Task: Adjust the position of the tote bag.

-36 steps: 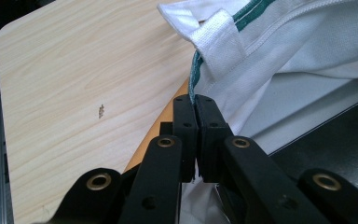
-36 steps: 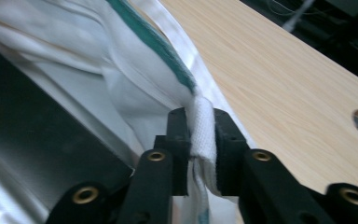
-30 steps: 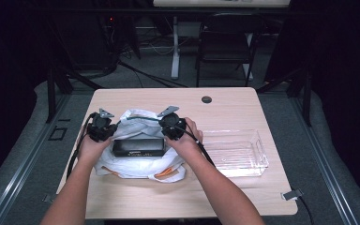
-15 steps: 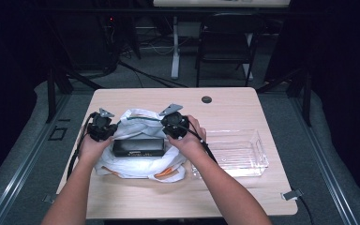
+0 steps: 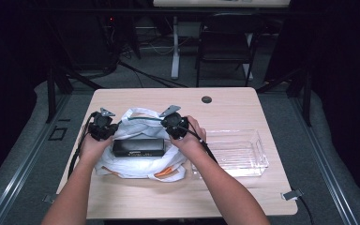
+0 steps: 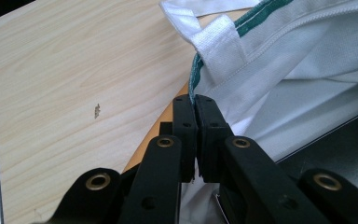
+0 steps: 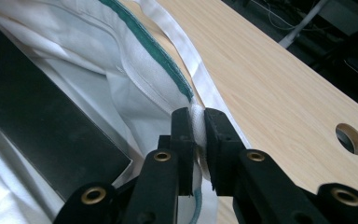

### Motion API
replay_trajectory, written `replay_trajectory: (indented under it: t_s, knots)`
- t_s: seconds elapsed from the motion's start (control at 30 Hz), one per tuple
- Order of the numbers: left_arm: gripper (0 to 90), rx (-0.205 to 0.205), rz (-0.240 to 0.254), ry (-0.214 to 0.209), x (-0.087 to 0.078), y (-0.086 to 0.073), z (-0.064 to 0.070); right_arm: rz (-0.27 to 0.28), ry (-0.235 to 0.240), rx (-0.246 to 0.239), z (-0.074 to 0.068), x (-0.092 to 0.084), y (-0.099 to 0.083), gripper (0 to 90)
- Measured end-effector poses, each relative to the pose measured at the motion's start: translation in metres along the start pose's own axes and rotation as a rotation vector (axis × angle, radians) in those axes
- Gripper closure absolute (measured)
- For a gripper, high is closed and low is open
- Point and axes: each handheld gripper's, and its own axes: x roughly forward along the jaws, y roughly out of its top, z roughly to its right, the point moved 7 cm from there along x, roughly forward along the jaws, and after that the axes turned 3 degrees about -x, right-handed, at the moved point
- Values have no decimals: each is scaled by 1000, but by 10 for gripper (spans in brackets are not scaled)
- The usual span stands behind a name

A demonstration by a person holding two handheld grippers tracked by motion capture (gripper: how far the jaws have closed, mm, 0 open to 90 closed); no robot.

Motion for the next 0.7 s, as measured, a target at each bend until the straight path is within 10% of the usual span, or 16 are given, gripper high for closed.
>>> replay_trajectory:
  t_s: [0.7]
  knots:
    - [881, 1, -15, -5, 10, 2, -2, -74, 0, 38, 10, 20, -11, 827]
